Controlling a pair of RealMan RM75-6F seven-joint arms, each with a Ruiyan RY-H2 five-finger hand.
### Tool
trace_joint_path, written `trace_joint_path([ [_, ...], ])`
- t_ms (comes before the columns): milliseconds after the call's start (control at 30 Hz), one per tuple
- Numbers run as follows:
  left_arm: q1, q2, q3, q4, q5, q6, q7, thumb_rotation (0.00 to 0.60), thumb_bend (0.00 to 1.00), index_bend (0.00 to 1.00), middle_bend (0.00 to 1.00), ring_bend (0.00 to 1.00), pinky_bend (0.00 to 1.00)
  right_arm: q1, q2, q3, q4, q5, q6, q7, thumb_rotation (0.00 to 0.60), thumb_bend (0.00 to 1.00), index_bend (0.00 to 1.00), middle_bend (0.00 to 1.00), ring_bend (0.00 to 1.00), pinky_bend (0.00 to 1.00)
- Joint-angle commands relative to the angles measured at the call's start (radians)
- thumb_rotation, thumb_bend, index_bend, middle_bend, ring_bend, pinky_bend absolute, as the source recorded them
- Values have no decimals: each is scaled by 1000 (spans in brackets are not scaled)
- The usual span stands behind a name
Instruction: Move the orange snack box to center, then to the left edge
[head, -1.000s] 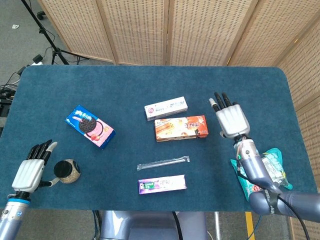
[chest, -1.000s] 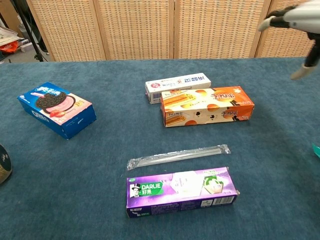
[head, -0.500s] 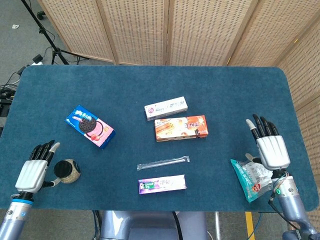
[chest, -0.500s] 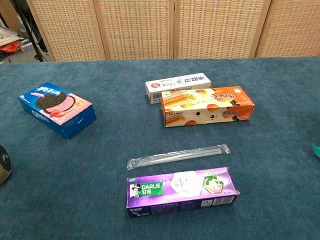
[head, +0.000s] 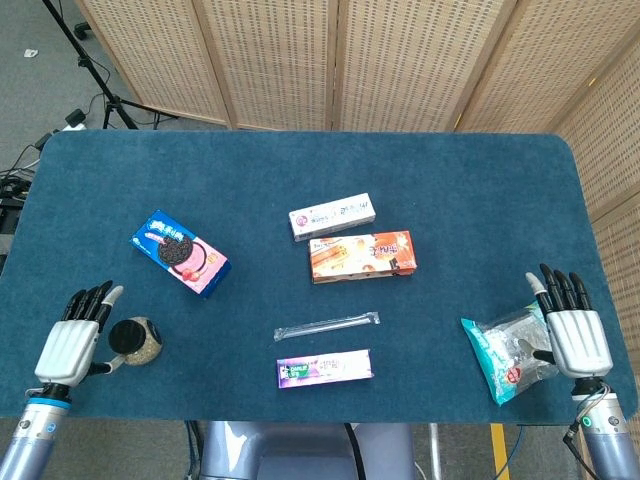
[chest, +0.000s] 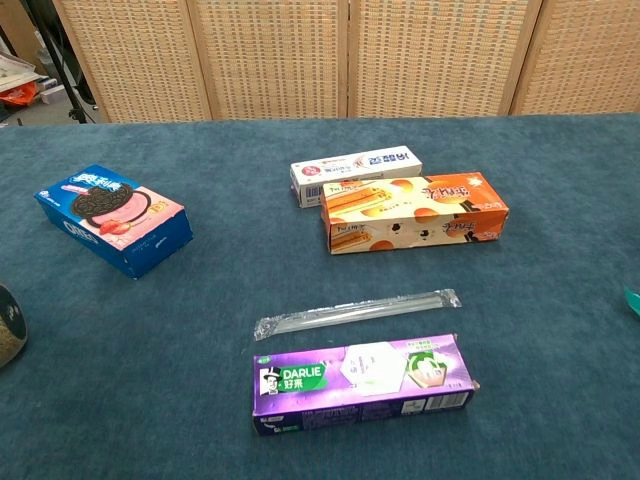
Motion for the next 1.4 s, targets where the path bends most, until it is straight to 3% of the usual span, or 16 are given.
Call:
trace_joint_path([
  [33,0,-2,0,1,-1,0,2,600,110,0,0,0,0,-15,7,17,6,-13,-7,13,600,0,0,0,0,0],
  [233,-5,-6,-11,-26,-24,-11,1,600,108,0,0,0,0,-32,15,44,1,-20,-45,21,600,0,0,0,0,0],
  [467,-63,51,-68,-145,-61,-63,36,600,114,0,0,0,0,-47,21,70,-8,-46,-64,17,600,0,0,0,0,0],
  [700,-163,243,-161,-338,-167,-223,-58,600,119,0,0,0,0,-70,27,114,-6,-56,-88,29,600,0,0,0,0,0],
  [900,-245,348,-244,-368,-258,-341,-195,600,119,0,0,0,0,-86,33,145,-10,-64,-108,36,600,0,0,0,0,0],
  [1167,-453,322,-304,-267,-523,-508,-108,600,120,0,0,0,0,-101,36,169,-20,-88,-134,31,600,0,0,0,0,0],
  [1267,-589,274,-299,-200,-678,-585,-14,600,119,0,0,0,0,-106,37,178,-18,-89,-153,39,600,0,0,0,0,0],
  [1400,-726,228,-270,-159,-848,-614,85,600,120,0,0,0,0,-111,38,191,-14,-90,-172,52,600,0,0,0,0,0],
])
